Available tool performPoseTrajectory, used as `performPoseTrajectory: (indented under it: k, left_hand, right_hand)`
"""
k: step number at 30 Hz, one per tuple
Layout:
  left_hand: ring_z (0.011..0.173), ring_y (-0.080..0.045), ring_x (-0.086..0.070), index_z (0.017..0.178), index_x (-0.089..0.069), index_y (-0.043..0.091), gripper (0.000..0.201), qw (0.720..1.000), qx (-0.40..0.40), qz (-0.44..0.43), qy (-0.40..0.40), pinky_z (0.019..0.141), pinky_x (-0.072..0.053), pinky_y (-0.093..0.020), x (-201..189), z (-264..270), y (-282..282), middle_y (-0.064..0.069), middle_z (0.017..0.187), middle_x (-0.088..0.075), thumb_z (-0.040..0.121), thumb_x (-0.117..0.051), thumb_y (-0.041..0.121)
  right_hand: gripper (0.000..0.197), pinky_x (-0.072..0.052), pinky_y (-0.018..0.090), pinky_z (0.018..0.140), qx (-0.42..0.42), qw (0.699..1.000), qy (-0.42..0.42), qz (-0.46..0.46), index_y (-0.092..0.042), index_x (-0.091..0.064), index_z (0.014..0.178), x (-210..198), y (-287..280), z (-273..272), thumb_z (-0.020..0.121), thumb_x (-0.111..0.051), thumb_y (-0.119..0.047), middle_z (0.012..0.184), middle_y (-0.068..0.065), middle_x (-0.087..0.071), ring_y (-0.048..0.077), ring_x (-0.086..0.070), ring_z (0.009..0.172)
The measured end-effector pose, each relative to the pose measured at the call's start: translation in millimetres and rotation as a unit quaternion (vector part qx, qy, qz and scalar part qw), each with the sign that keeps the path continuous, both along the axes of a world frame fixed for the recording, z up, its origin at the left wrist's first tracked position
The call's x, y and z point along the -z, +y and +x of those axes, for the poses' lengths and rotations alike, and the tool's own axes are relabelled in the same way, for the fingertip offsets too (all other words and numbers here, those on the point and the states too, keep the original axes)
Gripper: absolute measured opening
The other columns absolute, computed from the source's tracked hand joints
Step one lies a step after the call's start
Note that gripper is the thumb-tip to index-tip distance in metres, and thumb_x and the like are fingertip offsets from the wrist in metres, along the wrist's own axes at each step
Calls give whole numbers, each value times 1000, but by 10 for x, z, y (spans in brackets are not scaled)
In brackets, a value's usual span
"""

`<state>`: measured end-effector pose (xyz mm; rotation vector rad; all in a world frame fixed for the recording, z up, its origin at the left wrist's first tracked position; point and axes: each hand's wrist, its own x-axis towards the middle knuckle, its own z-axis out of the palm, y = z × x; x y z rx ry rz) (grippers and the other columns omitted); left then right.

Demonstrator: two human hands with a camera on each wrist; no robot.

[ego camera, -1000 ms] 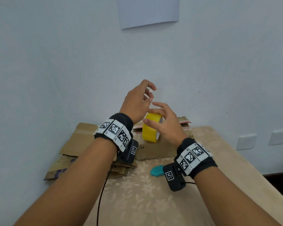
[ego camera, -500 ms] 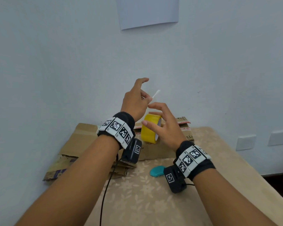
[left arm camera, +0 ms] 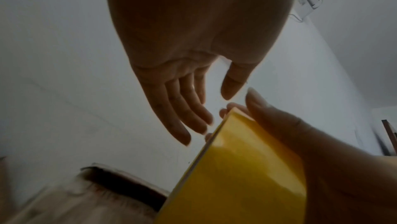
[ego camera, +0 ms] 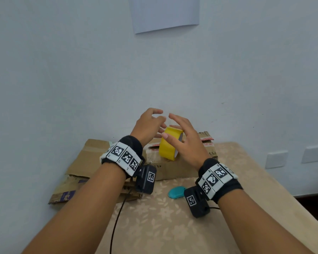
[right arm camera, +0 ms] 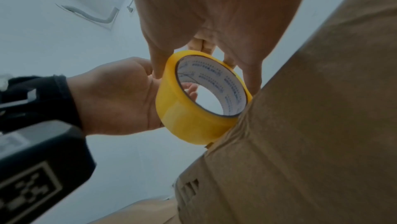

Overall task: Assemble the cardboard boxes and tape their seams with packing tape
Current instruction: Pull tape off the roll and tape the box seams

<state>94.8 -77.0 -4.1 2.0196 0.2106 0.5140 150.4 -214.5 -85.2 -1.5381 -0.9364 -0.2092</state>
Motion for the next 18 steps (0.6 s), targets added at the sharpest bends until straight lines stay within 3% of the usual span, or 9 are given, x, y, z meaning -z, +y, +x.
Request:
performPoseTrajectory:
  k: [3, 6, 10, 14, 18]
  left_hand:
    - [86, -16, -65, 129, -60, 18, 27, 1000, 24, 11, 15, 70, -54, -25, 49, -39, -2, -5, 96, -65, 103, -50, 18]
    - [86, -13, -63, 127, -63, 19, 26, 999, 41, 9, 20, 71, -52, -25, 83, -60, -13, -3, 98, -62, 105, -49, 22]
    - [85, -14, -65, 123, -64, 19, 26, 999, 38, 14, 13, 72, -53, -27, 150, -64, -22, -1, 98, -64, 104, -54, 33]
    - [63, -20, -60, 95, -61, 11, 13, 997, -66, 36, 7, 57, -51, -33, 255, -96, 134, -7, 78, -66, 97, -54, 23]
    - [50, -21, -61, 83, -66, 6, 19, 981, -34, 68, 177, 47, -43, -25, 332, -190, 253, -9, 68, -71, 92, -53, 17]
  right_hand:
    - [73, -32, 10, 105, 5, 1000, 17, -5, -33, -39, 155, -7, -8, 9, 91, -71, -46, 153, -14, -41, -13, -38, 133]
    - [88, -35, 30, 116, 8, 999, 46, 6, -33, -29, 160, 12, -20, 20, 87, -75, -49, 153, -18, -40, 4, -38, 142]
    - [100, -39, 49, 117, 9, 997, 73, 13, -37, -20, 163, 40, -31, 32, 84, -80, -50, 152, -24, -40, 13, -42, 142]
    - [104, -37, 50, 118, 10, 998, 65, 10, -34, -18, 163, 45, -47, 40, 82, -81, -45, 154, -20, -38, 11, -39, 144]
    - [100, -32, 46, 122, 13, 997, 78, 23, -32, -18, 163, 53, -61, 59, 87, -82, -34, 155, -18, -37, 5, -35, 145]
